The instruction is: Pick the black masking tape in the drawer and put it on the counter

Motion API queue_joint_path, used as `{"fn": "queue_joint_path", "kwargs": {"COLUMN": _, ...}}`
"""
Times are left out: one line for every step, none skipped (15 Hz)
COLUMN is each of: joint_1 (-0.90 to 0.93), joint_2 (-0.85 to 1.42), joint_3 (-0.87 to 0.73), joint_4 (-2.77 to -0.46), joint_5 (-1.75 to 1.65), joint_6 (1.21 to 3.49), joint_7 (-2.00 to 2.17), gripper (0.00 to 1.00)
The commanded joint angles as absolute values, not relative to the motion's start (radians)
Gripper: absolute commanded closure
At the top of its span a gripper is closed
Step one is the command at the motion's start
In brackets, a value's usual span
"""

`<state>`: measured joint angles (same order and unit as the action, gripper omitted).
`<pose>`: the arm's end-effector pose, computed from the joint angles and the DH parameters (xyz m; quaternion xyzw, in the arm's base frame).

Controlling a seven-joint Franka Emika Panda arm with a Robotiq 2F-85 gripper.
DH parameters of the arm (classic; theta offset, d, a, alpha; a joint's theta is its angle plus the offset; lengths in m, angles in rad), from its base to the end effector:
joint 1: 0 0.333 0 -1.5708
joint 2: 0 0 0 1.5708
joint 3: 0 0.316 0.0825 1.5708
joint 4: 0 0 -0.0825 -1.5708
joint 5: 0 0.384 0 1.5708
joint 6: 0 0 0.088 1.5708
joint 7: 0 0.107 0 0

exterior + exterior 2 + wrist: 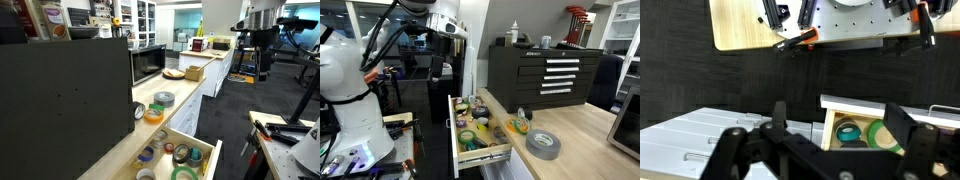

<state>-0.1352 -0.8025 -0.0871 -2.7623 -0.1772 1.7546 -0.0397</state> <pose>0.2722 -0.0756 0.4195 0.9921 -0.0492 -0.1077 0.0414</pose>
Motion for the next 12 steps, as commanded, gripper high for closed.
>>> {"fn": "queue_joint_path", "kwargs": {"joint_1": -0.130, "joint_2": -0.803, "joint_3": -0.091, "joint_4": -2.761, "joint_5": -0.180, "joint_6": 1.753, "joint_7": -0.037, "gripper": 0.00}}
{"fn": "queue_joint_path", "kwargs": {"joint_1": -0.130, "joint_2": -0.803, "joint_3": -0.091, "joint_4": -2.761, "joint_5": -0.180, "joint_6": 1.753, "joint_7": -0.037, "gripper": 0.00}}
{"fn": "queue_joint_path", "kwargs": {"joint_1": -0.127, "joint_2": -0.796, "joint_3": -0.090, "joint_4": -2.758, "joint_5": -0.179, "joint_6": 1.755, "joint_7": -0.037, "gripper": 0.00}}
{"fn": "queue_joint_path", "kwargs": {"joint_1": -0.124, "joint_2": -0.787, "joint_3": -0.088, "joint_4": -2.755, "joint_5": -0.177, "joint_6": 1.758, "joint_7": -0.036, "gripper": 0.00}}
{"fn": "queue_joint_path", "kwargs": {"joint_1": -0.119, "joint_2": -0.779, "joint_3": -0.084, "joint_4": -2.752, "joint_5": -0.177, "joint_6": 1.764, "joint_7": -0.036, "gripper": 0.00}}
{"fn": "queue_joint_path", "kwargs": {"joint_1": -0.113, "joint_2": -0.766, "joint_3": -0.080, "joint_4": -2.750, "joint_5": -0.177, "joint_6": 1.773, "joint_7": -0.035, "gripper": 0.00}}
{"fn": "queue_joint_path", "kwargs": {"joint_1": -0.109, "joint_2": -0.753, "joint_3": -0.077, "joint_4": -2.747, "joint_5": -0.177, "joint_6": 1.777, "joint_7": -0.034, "gripper": 0.00}}
{"fn": "queue_joint_path", "kwargs": {"joint_1": -0.101, "joint_2": -0.733, "joint_3": -0.072, "joint_4": -2.745, "joint_5": -0.176, "joint_6": 1.786, "joint_7": -0.033, "gripper": 0.00}}
{"fn": "queue_joint_path", "kwargs": {"joint_1": -0.095, "joint_2": -0.720, "joint_3": -0.068, "joint_4": -2.744, "joint_5": -0.175, "joint_6": 1.792, "joint_7": -0.034, "gripper": 0.00}}
{"fn": "queue_joint_path", "kwargs": {"joint_1": -0.087, "joint_2": -0.702, "joint_3": -0.062, "joint_4": -2.743, "joint_5": -0.176, "joint_6": 1.803, "joint_7": -0.034, "gripper": 0.00}}
{"fn": "queue_joint_path", "kwargs": {"joint_1": -0.080, "joint_2": -0.683, "joint_3": -0.055, "joint_4": -2.741, "joint_5": -0.176, "joint_6": 1.815, "joint_7": -0.032, "gripper": 0.00}}
{"fn": "queue_joint_path", "kwargs": {"joint_1": -0.072, "joint_2": -0.659, "joint_3": -0.047, "joint_4": -2.739, "joint_5": -0.177, "joint_6": 1.833, "joint_7": -0.032, "gripper": 0.00}}
